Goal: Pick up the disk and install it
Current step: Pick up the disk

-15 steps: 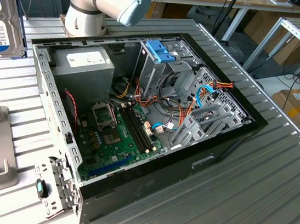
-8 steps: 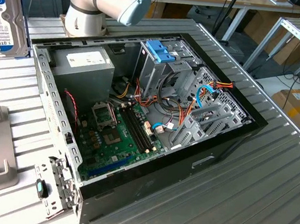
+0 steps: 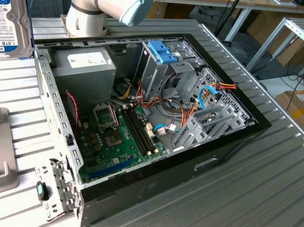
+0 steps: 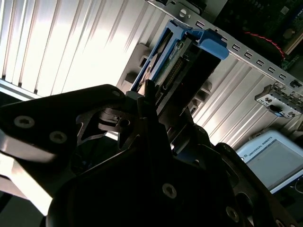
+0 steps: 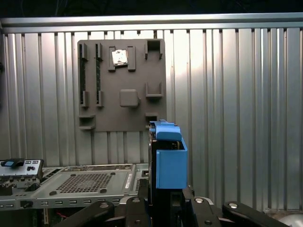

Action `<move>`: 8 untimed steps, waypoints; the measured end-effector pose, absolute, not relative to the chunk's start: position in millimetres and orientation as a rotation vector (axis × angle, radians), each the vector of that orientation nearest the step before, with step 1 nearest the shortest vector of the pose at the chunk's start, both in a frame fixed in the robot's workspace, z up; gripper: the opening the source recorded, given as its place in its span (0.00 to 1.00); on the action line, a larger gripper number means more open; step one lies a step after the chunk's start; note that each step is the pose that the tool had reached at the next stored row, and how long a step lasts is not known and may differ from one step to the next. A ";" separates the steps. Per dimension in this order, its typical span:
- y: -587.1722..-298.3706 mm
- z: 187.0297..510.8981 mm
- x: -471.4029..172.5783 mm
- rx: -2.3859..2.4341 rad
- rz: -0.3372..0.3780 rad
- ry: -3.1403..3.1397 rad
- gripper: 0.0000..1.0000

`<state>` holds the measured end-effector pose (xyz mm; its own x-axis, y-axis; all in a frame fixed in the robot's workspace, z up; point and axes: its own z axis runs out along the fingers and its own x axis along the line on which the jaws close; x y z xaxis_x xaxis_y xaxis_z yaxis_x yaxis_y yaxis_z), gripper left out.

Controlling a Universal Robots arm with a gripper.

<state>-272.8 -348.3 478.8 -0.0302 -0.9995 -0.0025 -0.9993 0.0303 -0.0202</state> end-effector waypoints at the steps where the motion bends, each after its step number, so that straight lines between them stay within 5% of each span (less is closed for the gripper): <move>1: -348.3 479.2 -272.8 -2.177 -0.020 2.243 0.35; 8: -348.3 480.1 -272.8 -2.177 -0.020 2.243 0.35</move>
<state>-272.8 -348.3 480.1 -0.0302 -0.9995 -0.0025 -0.9993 0.0302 -0.0202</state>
